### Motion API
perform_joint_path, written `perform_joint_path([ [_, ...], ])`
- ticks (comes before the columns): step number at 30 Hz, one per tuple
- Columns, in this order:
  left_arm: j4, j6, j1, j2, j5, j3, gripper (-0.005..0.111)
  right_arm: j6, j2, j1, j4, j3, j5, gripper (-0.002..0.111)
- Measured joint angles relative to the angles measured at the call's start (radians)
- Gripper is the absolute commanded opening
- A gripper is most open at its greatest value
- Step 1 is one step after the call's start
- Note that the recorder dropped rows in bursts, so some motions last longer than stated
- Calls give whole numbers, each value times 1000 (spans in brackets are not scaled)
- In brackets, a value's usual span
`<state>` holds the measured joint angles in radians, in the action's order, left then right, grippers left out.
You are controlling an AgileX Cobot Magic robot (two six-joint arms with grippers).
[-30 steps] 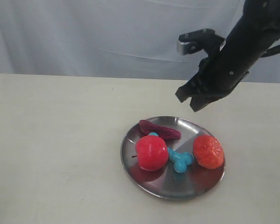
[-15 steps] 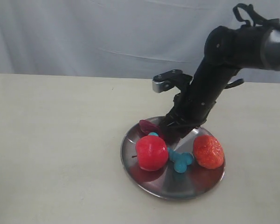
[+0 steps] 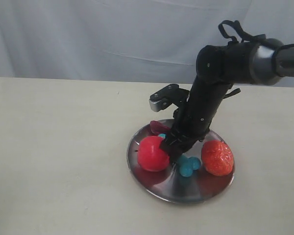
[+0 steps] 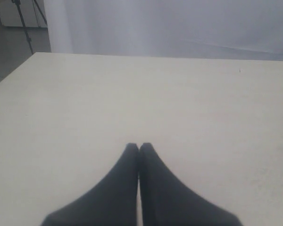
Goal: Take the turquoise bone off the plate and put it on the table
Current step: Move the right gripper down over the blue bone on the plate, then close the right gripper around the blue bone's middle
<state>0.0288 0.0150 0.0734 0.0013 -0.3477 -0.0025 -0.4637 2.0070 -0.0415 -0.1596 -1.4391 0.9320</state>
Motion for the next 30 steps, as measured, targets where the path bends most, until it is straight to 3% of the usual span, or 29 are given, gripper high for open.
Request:
perform_joint_path([
  [20, 0, 0, 0, 0, 0, 0, 0, 37, 3, 0, 19, 0, -70, 51],
  [30, 0, 0, 0, 0, 0, 0, 0, 45, 131, 0, 24, 0, -119, 51],
])
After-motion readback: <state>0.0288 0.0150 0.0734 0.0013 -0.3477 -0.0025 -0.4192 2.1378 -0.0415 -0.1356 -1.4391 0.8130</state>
